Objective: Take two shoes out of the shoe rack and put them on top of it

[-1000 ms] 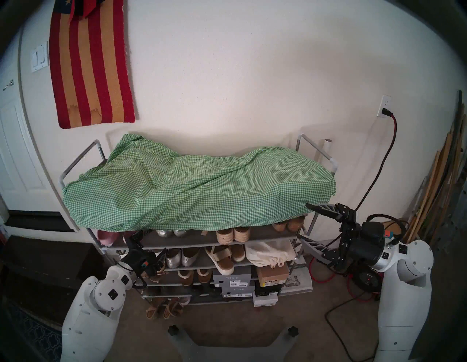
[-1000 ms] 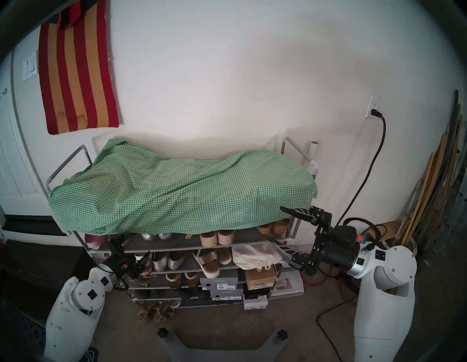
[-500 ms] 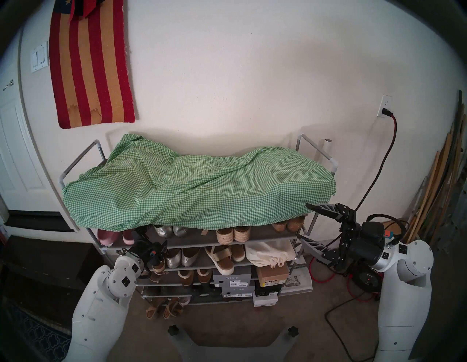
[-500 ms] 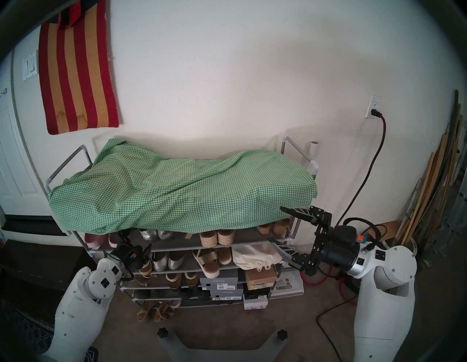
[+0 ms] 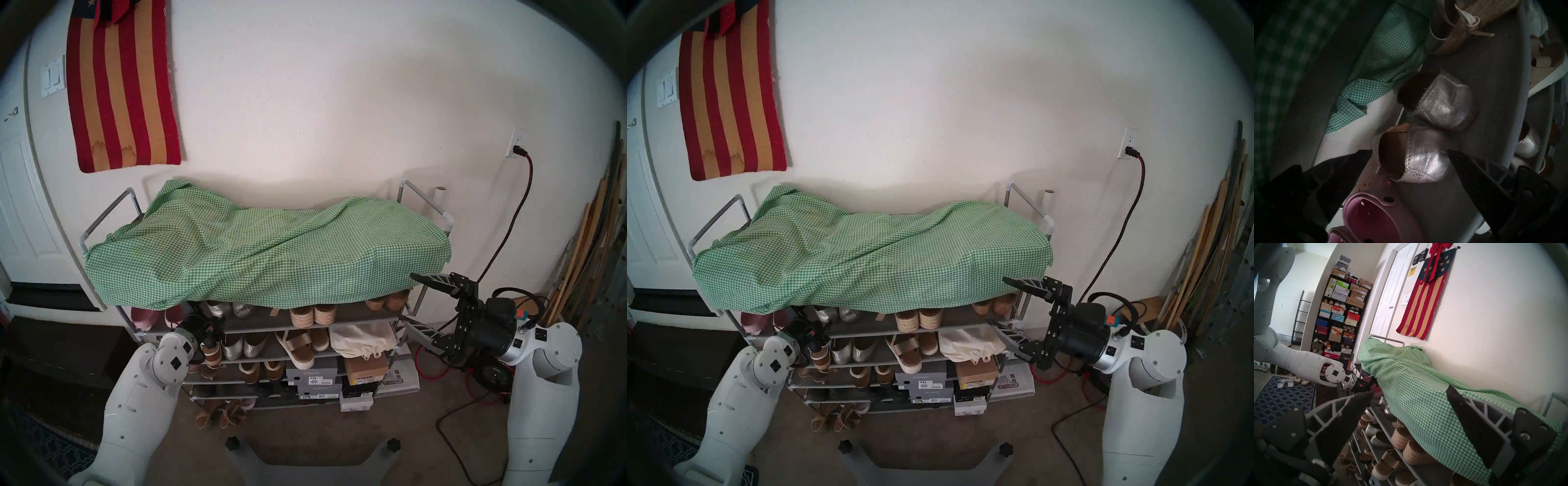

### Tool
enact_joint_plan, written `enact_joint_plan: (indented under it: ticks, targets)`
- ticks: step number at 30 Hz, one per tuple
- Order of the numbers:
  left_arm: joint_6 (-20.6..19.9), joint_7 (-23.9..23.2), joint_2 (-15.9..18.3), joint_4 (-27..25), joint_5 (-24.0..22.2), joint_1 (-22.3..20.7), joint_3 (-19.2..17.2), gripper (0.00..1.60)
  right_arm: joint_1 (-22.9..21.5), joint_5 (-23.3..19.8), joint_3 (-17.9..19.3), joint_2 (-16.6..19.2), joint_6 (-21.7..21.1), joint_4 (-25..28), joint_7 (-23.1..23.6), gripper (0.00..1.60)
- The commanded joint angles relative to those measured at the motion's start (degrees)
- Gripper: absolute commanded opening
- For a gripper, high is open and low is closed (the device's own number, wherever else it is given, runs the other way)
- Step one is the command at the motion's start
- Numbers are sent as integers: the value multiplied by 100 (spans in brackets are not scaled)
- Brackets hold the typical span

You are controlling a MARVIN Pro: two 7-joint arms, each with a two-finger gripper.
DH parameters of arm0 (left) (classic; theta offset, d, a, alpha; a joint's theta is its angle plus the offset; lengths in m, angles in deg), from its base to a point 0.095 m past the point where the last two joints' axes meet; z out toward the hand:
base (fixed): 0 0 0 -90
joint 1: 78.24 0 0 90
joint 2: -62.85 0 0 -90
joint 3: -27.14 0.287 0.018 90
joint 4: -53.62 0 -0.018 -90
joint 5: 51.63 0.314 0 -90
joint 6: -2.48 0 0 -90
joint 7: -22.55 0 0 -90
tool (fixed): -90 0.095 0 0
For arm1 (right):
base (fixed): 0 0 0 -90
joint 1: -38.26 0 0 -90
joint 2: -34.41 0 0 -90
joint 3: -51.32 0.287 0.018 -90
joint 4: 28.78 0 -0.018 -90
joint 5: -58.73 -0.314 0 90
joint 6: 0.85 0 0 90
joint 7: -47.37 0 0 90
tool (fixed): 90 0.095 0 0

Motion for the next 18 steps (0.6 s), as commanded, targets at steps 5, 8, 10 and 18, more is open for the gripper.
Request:
enact_joint_plan:
  ticks: [5,8,10,18]
  targets:
    - [-17,-131,0,176,-93,-160,3,160,-4,4,2,11,-2,2,4,160]
    - [67,-226,56,236,-150,-164,14,160,-4,4,2,11,-2,2,4,160]
    - [96,-276,86,273,-171,-163,29,123,-4,4,2,11,-2,2,4,160]
    - [174,-319,107,354,-232,-141,12,0,-4,4,2,11,-2,2,4,160]
